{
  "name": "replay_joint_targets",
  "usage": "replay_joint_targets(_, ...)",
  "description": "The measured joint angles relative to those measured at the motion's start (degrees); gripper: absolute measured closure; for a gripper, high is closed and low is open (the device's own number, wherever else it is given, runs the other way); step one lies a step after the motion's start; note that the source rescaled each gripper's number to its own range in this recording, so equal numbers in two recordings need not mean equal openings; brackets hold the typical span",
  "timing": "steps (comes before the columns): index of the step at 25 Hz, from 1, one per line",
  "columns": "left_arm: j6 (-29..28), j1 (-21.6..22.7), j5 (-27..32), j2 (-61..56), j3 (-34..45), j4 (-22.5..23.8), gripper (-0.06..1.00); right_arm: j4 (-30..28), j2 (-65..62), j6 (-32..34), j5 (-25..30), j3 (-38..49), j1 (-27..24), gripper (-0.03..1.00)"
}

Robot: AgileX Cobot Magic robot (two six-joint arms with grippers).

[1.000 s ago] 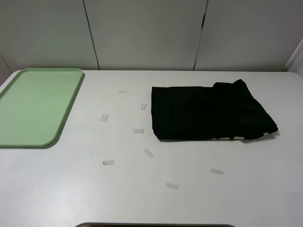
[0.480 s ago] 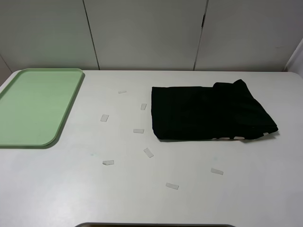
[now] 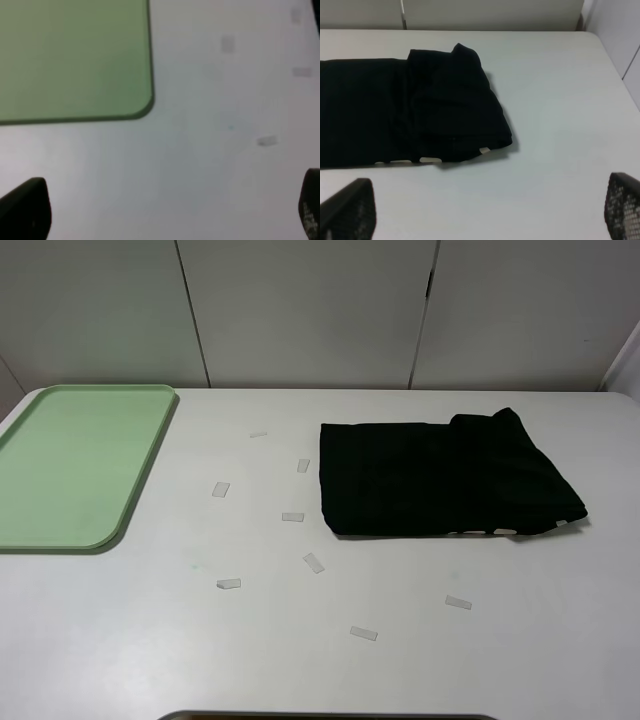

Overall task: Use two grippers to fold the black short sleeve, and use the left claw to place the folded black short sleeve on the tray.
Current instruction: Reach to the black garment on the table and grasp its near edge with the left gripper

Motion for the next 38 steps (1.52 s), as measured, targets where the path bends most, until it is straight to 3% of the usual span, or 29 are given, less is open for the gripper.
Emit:
replay_joint_targets(7,2.4,0.0,-6.2,15.1,-0.2,-4.7,-0.05,0.0,0.0,0.0,0.0,0.0,0.0,-0.03)
replay_joint_targets(16,11.5,-1.3,-15.1,33.8,-0.2,-15.8,-0.05,0.0,0.0,0.0,0.0,0.0,0.0,-0.03)
replay_joint_targets(21,12.0,-8.2,-22.8,43.0,-2.0,-16.9,-0.05,0.0,0.0,0.0,0.0,0.0,0.0,-0.03)
replay_joint_targets(28,7.7,-20.2,-31.2,57.7,-9.7,-17.1,-0.05,0.0,0.0,0.0,0.0,0.0,0.0,-0.03)
replay_joint_targets(38,0.3,-33.9,-36.9,80.8,-26.6,-17.4,-0.05,0.0,0.0,0.0,0.0,0.0,0.0,-0.03)
